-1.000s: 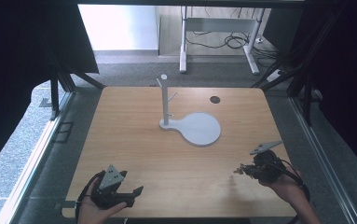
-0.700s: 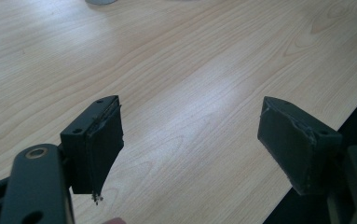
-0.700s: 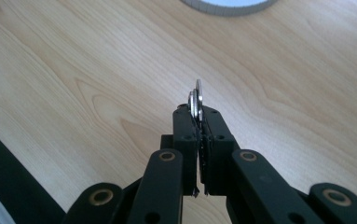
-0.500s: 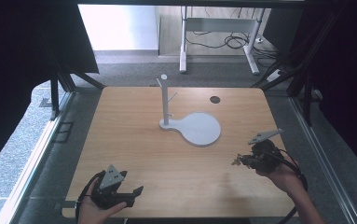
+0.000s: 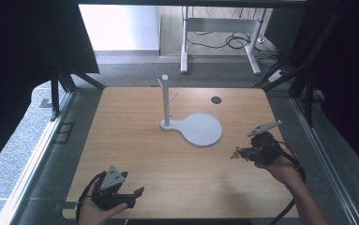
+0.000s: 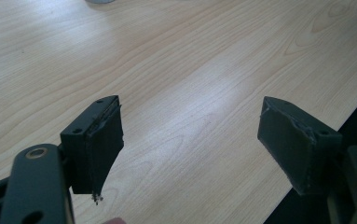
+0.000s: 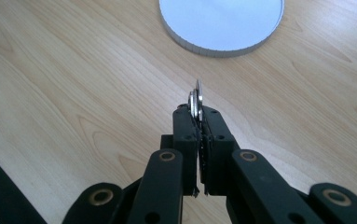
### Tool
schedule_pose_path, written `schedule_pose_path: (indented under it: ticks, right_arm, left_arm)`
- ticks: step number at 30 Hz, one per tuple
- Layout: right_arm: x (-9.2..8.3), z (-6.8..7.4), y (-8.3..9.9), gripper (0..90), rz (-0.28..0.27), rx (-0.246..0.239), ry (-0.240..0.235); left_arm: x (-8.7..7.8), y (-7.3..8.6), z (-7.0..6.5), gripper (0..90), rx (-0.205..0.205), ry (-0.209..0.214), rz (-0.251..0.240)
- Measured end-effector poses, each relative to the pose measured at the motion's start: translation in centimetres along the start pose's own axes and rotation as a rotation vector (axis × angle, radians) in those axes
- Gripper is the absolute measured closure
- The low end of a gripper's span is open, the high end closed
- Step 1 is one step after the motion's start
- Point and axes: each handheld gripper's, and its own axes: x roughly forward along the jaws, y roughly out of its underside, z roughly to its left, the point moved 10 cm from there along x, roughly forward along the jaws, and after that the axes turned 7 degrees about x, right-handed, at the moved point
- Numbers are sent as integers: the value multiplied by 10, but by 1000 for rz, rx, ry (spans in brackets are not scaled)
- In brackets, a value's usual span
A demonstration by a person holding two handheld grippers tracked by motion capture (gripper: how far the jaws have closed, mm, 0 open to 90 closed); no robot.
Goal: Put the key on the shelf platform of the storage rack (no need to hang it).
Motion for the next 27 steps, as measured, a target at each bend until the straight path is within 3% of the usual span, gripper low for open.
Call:
schedule_pose_path:
  ticks: [27]
  right_arm:
    - [10, -1, -33, 859, -5, -14, -8]
  left_arm:
    - [0, 1, 0, 225, 4, 1, 3]
